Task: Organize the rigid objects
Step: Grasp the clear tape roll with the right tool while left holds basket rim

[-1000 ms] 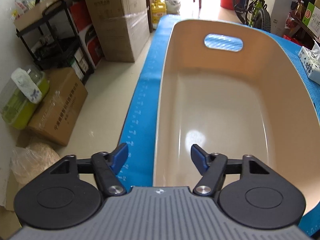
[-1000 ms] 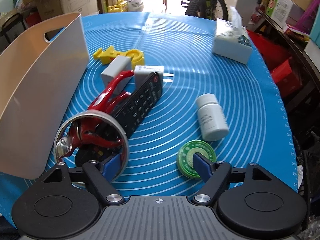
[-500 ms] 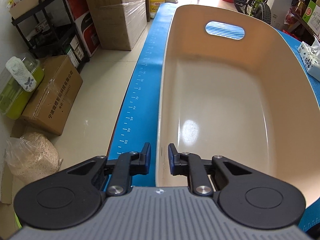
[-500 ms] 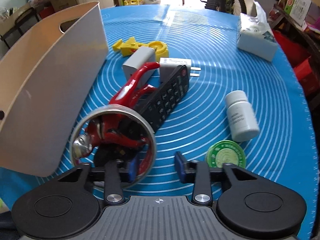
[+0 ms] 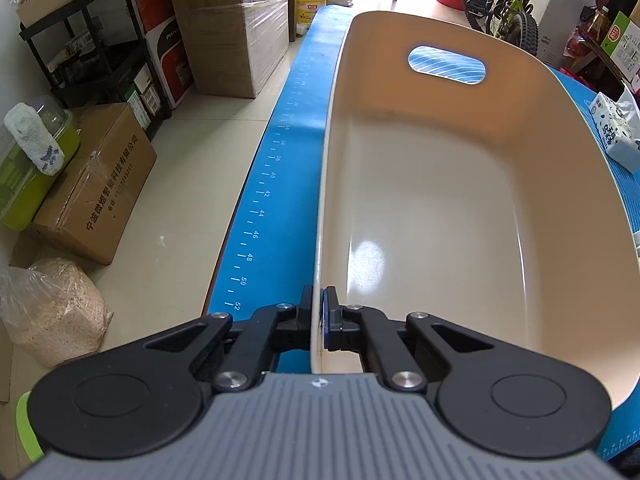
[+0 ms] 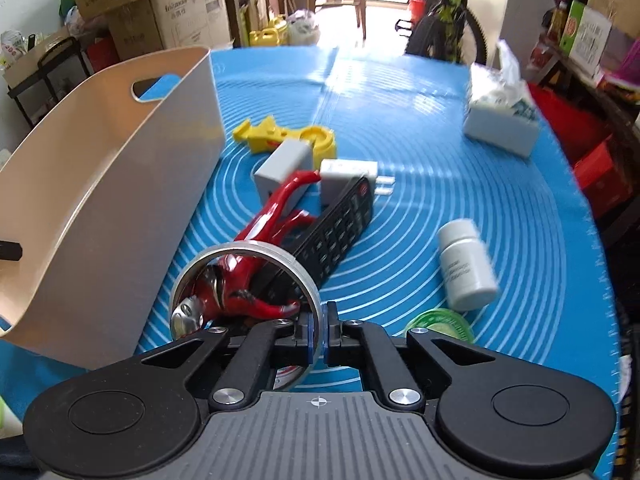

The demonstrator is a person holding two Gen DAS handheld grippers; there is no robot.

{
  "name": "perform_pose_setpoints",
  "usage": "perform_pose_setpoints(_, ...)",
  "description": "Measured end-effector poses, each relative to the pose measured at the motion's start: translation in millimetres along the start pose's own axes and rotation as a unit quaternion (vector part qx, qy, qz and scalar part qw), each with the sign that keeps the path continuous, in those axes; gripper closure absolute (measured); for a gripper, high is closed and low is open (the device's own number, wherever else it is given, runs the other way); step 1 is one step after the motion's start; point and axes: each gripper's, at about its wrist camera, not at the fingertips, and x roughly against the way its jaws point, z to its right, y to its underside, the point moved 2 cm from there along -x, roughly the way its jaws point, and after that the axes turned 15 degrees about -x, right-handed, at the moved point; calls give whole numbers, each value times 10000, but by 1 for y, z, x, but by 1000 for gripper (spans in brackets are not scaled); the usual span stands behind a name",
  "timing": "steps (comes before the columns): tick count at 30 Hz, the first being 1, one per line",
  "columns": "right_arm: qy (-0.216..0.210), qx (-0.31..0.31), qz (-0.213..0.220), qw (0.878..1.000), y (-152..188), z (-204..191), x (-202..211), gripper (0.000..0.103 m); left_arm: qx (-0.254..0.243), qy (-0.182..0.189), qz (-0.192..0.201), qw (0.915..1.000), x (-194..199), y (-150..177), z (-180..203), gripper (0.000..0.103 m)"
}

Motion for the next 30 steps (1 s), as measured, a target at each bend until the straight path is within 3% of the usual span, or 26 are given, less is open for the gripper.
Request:
perform_pose_setpoints(21, -333, -423, 1075, 9927, -23, -30, 63, 87, -31, -8, -24, 10000, -1, 1, 2, 98)
perform_pose_setpoints(30, -639, -465, 1458, 9862, -46, -75, 70, 87, -25, 19, -33, 10000, 0, 1, 2, 98)
